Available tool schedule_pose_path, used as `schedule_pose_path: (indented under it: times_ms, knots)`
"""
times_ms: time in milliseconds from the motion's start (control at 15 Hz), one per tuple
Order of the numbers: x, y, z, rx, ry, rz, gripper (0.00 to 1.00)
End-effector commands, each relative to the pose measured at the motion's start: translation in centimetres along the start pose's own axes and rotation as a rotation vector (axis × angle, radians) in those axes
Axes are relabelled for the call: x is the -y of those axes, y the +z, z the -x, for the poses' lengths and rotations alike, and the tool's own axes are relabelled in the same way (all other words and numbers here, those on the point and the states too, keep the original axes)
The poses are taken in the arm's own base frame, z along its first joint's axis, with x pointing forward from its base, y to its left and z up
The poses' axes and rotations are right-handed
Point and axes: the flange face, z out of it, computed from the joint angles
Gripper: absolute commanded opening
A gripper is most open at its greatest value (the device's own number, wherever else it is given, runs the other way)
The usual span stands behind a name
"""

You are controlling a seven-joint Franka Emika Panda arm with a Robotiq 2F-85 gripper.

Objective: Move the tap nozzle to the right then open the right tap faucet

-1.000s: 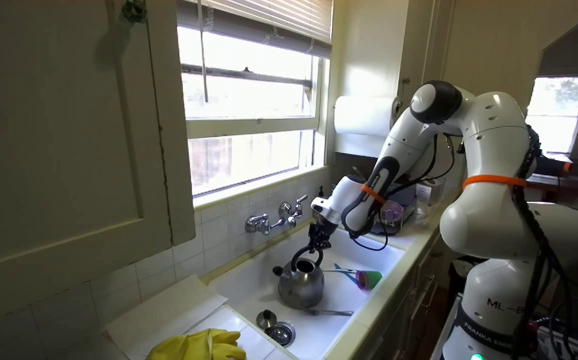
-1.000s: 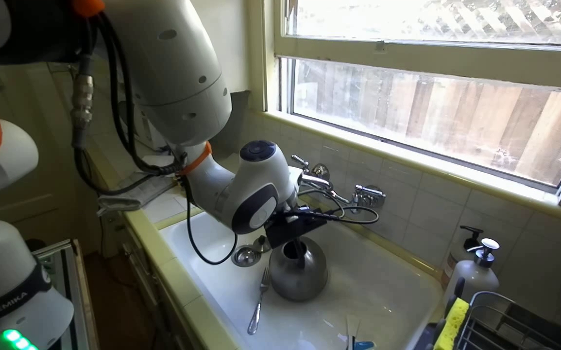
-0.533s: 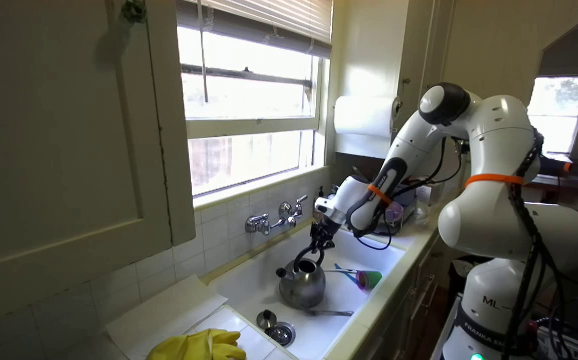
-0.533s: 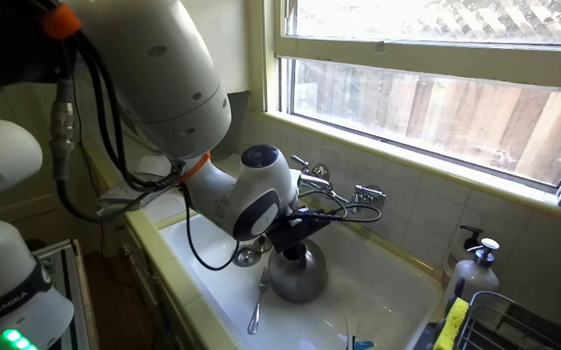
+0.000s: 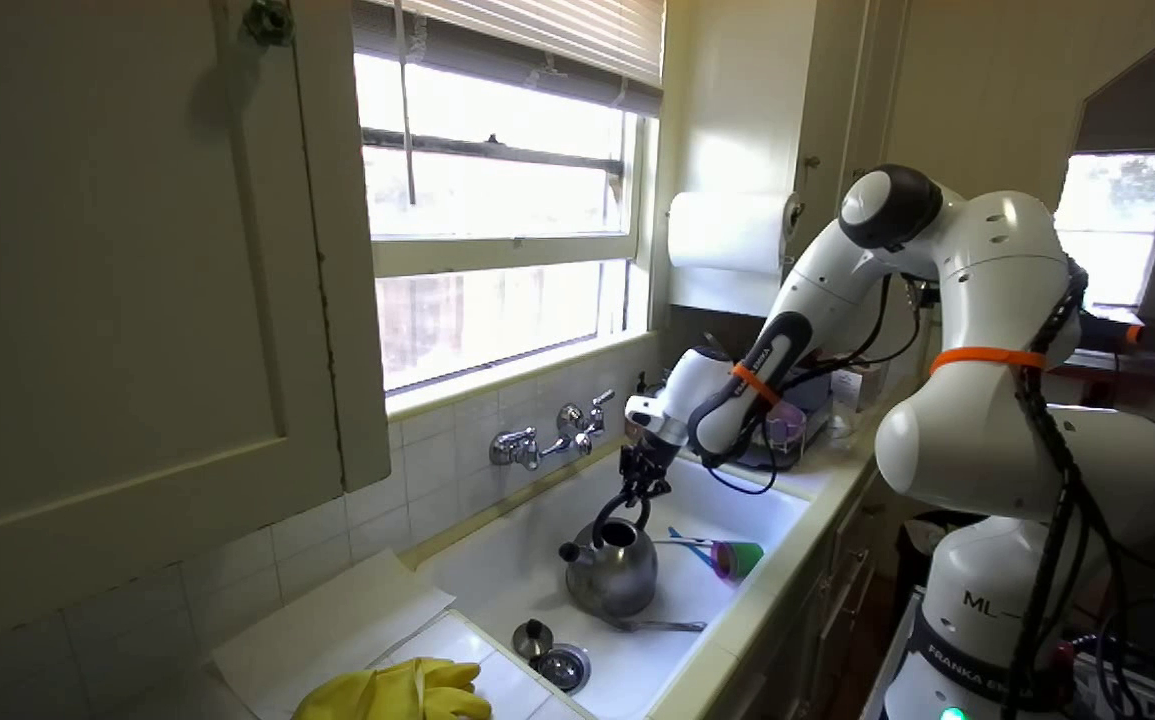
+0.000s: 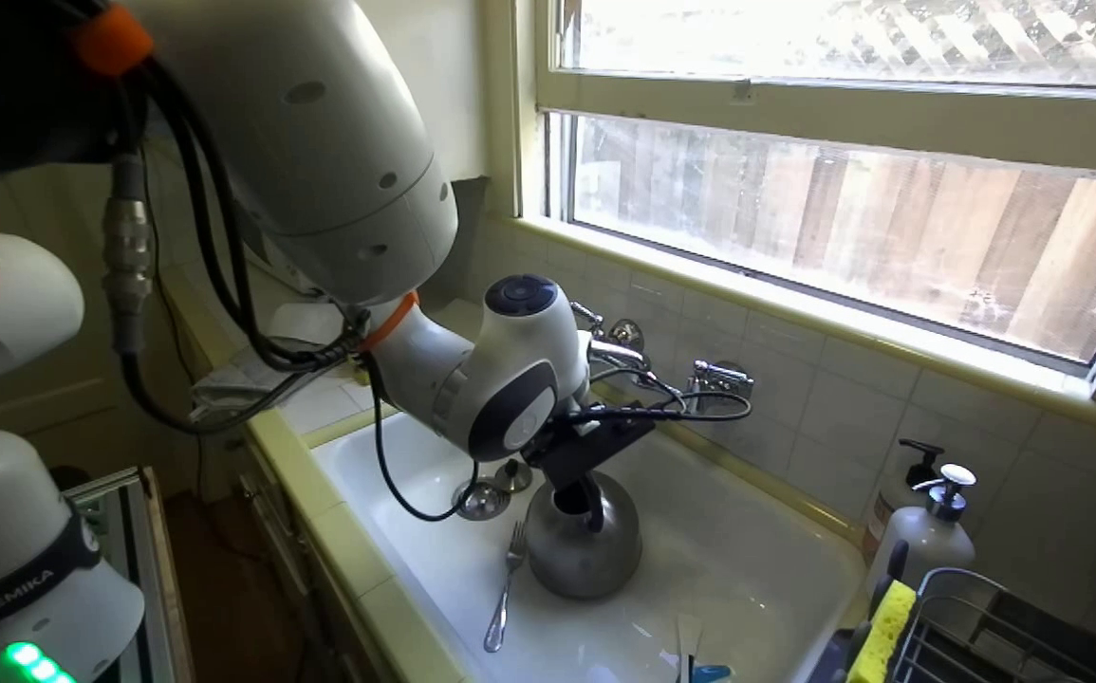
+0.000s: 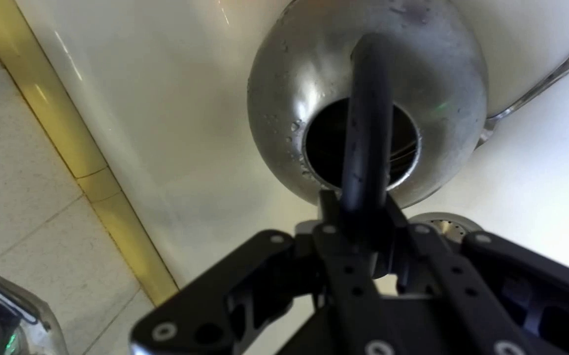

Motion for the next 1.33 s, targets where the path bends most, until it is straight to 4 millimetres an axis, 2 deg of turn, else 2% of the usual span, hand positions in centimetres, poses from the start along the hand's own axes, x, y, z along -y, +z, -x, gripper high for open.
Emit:
schedule_pose_path:
  times_ms: [0,400,733,800,867,1267]
  knots:
    - [-1.4,0.0,0.0,0.007,-0.082,-0.003,0.05]
    - [-2.7,0.5,-0.3,0.0,-0.079,0.021,0.05]
    - [-3.0,1.3,-0.5,-0.008,-0.08,0.02,0.05]
    - [-3.2,1.2,-0.5,-0.001,-0.072,0.03,0.47]
    - [-3.2,1.2,-0.5,-0.002,-0.074,0.027,0.47]
    - [-4.6,-0.7,-0.4,0.004,-0.051,0.076,0.92]
